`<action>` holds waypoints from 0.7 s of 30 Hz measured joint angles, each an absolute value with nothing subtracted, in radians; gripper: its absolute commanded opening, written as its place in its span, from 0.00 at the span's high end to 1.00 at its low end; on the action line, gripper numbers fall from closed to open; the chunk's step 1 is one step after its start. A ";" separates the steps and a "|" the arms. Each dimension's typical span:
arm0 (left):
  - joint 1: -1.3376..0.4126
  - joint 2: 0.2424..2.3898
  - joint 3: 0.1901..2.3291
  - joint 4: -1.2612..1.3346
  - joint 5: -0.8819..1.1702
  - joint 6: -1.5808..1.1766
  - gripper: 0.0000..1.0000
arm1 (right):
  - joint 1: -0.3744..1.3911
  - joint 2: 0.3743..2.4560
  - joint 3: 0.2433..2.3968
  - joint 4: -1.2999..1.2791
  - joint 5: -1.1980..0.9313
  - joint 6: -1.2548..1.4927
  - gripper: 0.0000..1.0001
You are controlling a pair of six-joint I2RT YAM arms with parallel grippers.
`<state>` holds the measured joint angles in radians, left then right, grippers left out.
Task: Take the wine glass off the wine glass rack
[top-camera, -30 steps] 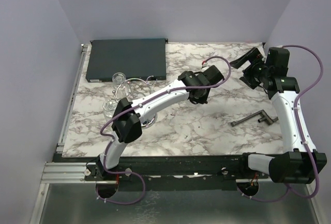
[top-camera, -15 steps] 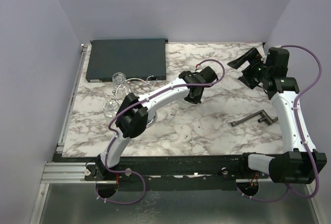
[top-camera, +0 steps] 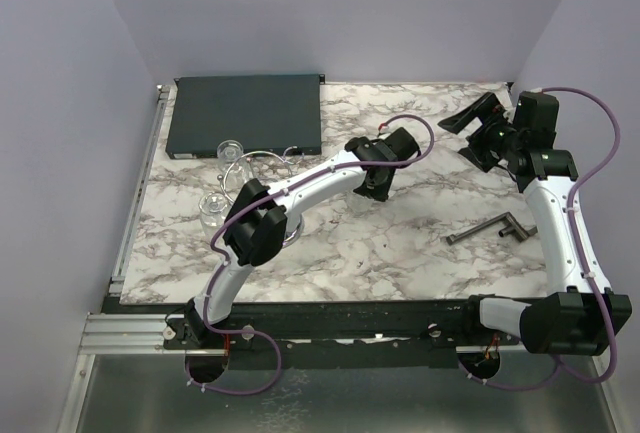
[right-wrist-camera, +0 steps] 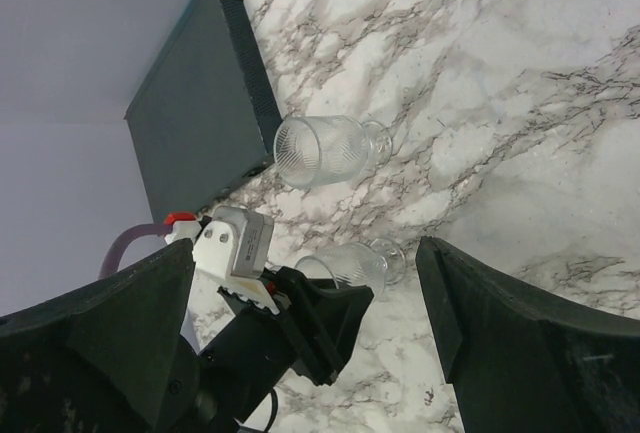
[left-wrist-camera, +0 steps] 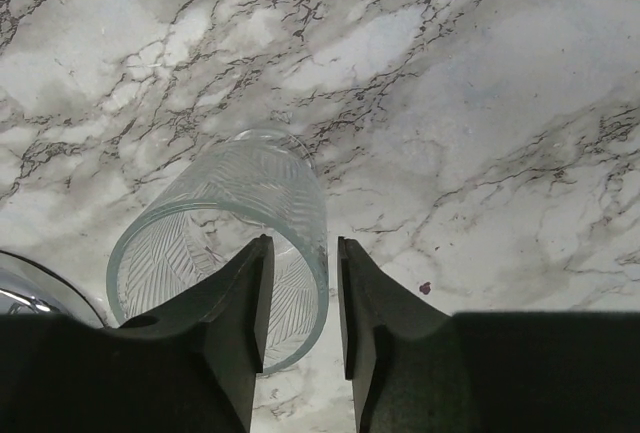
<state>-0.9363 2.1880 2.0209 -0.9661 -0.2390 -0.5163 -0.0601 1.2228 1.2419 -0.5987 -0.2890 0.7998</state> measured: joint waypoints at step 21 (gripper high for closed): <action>-0.940 2.117 2.142 -1.024 -0.255 -0.493 0.43 | -0.060 1.203 1.242 -0.596 -0.303 0.809 0.00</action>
